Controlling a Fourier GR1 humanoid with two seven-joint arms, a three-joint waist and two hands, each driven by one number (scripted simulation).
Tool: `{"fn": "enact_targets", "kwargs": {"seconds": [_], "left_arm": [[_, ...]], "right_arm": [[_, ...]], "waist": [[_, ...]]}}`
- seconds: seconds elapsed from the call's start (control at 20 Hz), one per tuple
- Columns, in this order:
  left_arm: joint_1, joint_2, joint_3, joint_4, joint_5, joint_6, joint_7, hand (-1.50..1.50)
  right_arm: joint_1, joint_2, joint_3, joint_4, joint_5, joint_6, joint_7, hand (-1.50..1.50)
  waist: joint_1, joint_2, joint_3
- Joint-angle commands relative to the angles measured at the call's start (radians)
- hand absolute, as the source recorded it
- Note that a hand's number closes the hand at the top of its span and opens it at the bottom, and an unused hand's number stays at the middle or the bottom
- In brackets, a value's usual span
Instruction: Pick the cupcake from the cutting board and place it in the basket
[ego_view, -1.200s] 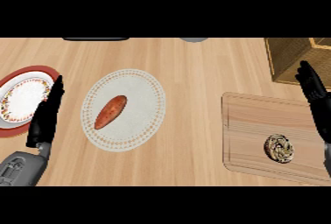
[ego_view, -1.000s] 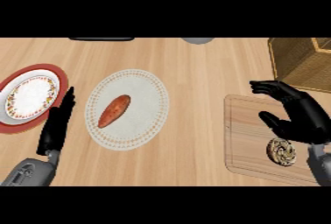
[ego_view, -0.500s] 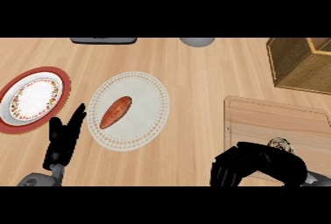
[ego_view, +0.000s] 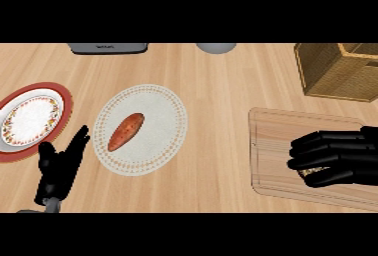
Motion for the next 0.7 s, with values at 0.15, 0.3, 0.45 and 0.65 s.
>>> {"fn": "enact_targets", "kwargs": {"seconds": [0.15,0.3,0.45,0.65], "left_arm": [[0.071,-0.06,-0.058,0.033,-0.015,0.013,0.035,0.0],[0.066,-0.034,-0.038,0.032,-0.002,-0.016,0.043,0.0],[0.069,-0.038,-0.028,0.028,0.0,-0.017,0.03,0.0],[0.052,-0.04,-0.038,0.029,-0.016,-0.017,0.048,0.0]], "right_arm": [[-0.149,-0.253,-0.237,0.075,0.029,0.138,-0.087,-1.5],[-0.203,-0.356,-0.236,0.097,0.049,0.207,-0.105,-1.5],[-0.171,-0.468,-0.231,0.098,0.084,0.282,-0.173,-1.5],[-0.168,-0.546,-0.202,0.132,0.173,0.258,-0.251,-1.5]], "waist": [[0.012,0.018,-0.012],[0.027,0.021,-0.013],[0.018,0.022,-0.011],[0.031,0.029,-0.009]]}}
